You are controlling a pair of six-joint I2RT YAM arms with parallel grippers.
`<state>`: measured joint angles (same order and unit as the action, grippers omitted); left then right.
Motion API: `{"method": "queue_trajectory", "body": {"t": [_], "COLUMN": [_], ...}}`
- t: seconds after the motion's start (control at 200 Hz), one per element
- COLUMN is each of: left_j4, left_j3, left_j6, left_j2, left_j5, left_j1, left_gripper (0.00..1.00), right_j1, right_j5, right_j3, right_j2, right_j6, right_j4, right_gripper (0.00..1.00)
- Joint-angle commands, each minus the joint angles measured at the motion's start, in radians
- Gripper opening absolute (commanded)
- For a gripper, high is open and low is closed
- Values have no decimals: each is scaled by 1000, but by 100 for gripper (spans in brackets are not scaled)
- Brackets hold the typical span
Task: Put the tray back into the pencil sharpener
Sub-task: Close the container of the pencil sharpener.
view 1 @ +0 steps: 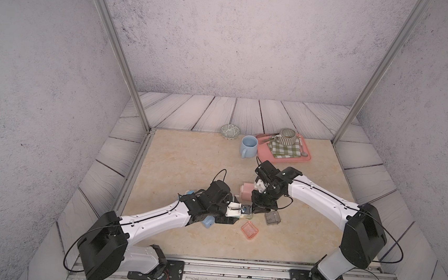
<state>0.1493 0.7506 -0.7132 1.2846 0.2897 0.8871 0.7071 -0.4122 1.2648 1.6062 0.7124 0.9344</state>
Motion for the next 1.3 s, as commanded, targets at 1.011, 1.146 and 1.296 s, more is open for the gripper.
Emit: {"method": "queue_trajectory", "body": {"t": [1.011,1.146,1.296], "left_j4": [-101,-134,-149], "left_j3": [42,38,35], "left_j6": [172,212,255], "left_j2": [57,43,33], "left_j5": [-30,-17,-7], "left_j1": [14,13,12], "left_gripper": [10,10,10], "right_j1": [-227,-229,-229], "right_j5": [-38,-51,-110], "right_j3": [-236,-239,-260], "right_j2": [-364,-321,-301], "right_j6": [69,58,78], "right_j4": [-153,-144,-214], "right_gripper": [41,30,25]}}
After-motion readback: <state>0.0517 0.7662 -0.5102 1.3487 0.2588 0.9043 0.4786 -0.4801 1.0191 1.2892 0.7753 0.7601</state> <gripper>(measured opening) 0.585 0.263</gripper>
